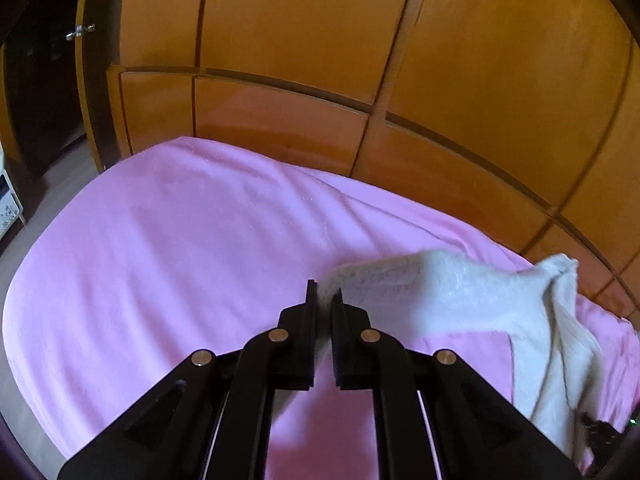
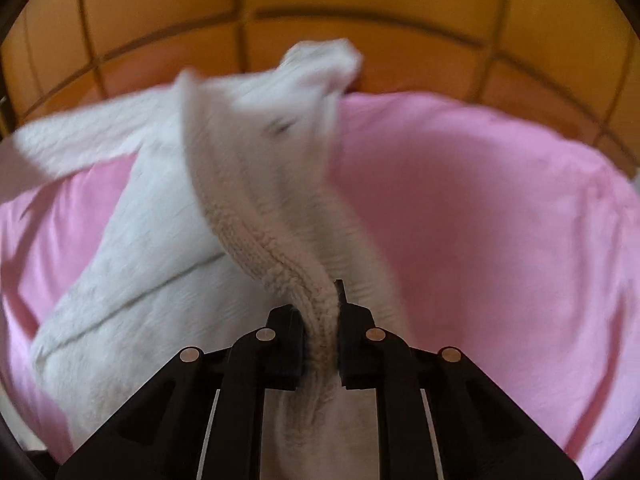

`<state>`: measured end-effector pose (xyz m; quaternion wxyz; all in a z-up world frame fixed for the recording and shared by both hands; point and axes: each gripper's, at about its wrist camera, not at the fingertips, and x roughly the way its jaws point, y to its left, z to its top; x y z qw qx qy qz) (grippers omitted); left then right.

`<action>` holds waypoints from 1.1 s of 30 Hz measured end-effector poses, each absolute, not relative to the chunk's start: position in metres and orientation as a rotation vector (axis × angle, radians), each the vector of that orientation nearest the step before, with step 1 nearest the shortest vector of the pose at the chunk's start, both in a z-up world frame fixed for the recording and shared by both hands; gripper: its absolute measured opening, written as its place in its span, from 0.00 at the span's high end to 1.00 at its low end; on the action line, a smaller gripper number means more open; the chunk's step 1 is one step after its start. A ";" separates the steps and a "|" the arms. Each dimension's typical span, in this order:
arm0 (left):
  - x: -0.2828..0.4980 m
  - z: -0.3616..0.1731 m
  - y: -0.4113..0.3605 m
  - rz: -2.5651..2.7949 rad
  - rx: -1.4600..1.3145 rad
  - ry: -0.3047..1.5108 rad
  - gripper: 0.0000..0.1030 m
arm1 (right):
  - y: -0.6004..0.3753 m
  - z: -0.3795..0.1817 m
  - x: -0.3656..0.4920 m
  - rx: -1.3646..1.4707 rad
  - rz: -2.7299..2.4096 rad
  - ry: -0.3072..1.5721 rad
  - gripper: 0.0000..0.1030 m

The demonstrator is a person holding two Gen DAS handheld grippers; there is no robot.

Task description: Fold small clothes

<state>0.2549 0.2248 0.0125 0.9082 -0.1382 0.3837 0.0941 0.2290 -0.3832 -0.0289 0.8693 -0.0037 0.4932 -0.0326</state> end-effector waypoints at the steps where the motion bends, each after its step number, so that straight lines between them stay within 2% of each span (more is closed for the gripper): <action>1: 0.264 0.010 0.224 0.239 -0.268 0.794 0.90 | -0.399 -0.020 0.230 -0.001 -0.112 1.005 0.89; 2: 0.269 0.007 0.224 0.258 -0.264 0.792 0.87 | -0.416 -0.011 0.231 0.003 -0.156 0.986 0.89; 3: 0.272 0.006 0.224 0.263 -0.266 0.790 0.78 | -0.439 -0.002 0.234 0.003 -0.211 0.970 0.90; 4: 0.276 0.003 0.224 0.265 -0.273 0.795 0.69 | -0.461 0.004 0.238 0.001 -0.267 0.957 0.90; 5: 0.276 0.001 0.224 0.270 -0.279 0.796 0.52 | -0.482 0.010 0.241 -0.005 -0.323 0.946 0.90; 6: 0.275 0.000 0.222 0.274 -0.286 0.790 0.44 | -0.507 0.015 0.246 -0.027 -0.398 0.937 0.90; 11: 0.255 -0.012 0.209 0.220 -0.307 0.824 0.41 | -0.633 0.017 0.261 0.028 -0.710 0.976 0.90; 12: 0.246 -0.016 0.202 0.199 -0.298 0.833 0.37 | -0.654 0.013 0.264 0.064 -0.733 1.002 0.90; 14: 0.227 -0.021 0.191 0.180 -0.293 0.847 0.33 | -0.670 0.008 0.267 0.089 -0.727 1.016 0.77; 15: 0.216 -0.026 0.186 0.151 -0.302 0.860 0.33 | -0.673 0.008 0.264 0.099 -0.729 1.015 0.49; 16: 0.209 -0.028 0.181 0.135 -0.302 0.869 0.33 | -0.669 0.010 0.259 0.111 -0.728 0.993 0.27; 17: 0.202 -0.032 0.176 0.125 -0.297 0.879 0.33 | -0.662 0.014 0.253 0.114 -0.723 0.956 0.22; 20: 0.181 -0.044 0.162 0.085 -0.291 0.908 0.33 | -0.618 0.022 0.236 0.134 -0.579 0.924 0.21; 23: 0.163 -0.055 0.149 0.046 -0.316 0.929 0.33 | -0.563 0.022 0.213 0.289 -0.280 0.954 0.21; 28: 0.141 -0.066 0.129 -0.012 -0.355 0.945 0.34 | -0.436 -0.009 0.179 0.619 0.261 1.097 0.36; 33: 0.123 -0.069 0.115 -0.067 -0.401 0.942 0.34 | -0.331 -0.056 0.177 0.754 0.435 1.241 0.36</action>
